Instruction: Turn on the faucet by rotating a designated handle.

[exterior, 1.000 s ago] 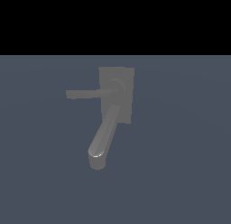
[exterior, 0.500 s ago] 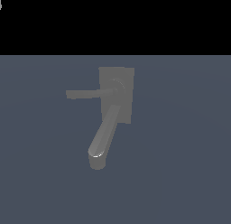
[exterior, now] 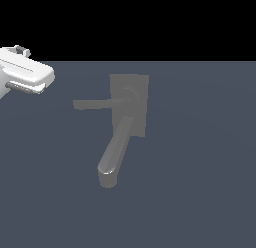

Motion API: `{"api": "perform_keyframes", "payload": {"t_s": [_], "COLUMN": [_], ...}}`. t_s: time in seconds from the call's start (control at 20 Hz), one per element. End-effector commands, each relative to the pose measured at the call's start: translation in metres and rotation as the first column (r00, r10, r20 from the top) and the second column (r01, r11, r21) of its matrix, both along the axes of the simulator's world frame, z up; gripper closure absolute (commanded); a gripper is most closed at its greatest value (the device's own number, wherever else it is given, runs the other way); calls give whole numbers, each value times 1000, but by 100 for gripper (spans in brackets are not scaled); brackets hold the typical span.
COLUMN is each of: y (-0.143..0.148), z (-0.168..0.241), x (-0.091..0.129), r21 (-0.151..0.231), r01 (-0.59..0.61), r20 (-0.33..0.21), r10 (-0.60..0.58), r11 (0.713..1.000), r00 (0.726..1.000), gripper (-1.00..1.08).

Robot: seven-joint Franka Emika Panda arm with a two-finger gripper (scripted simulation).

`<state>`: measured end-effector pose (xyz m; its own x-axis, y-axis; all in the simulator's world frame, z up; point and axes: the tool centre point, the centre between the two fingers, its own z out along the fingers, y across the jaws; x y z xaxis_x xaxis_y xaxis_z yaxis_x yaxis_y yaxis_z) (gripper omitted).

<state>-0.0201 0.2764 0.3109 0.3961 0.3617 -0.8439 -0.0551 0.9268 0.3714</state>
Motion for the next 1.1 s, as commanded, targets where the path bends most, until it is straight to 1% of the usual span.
{"api": "perform_keyframes", "payload": {"t_s": [0.0, 0.1, 0.25, 0.4, 0.5, 0.65, 0.8, 0.9, 1.05], "y": [-19, -35, -58, -80, -92, -106, -116, -119, -119], "z": [-45, -76, -116, -147, -164, -182, -193, -197, -197], "x": [7, 10, 12, 11, 9, 7, 5, 4, 4], "r21": [-82, -139, -211, -267, -295, -327, -348, -354, -355], "r01": [17, 29, 43, 51, 55, 59, 61, 62, 62], "r20": [-88, -151, -230, -291, -323, -357, -379, -386, -386], "r10": [-25, -50, -92, -131, -154, -181, -200, -206, -206], "r11": [996, 990, 977, 962, 954, 943, 936, 933, 933], "r00": [996, 987, 969, 948, 934, 916, 903, 899, 899], "gripper": [108, 108, 108, 108, 108, 108, 108, 108, 108]}}
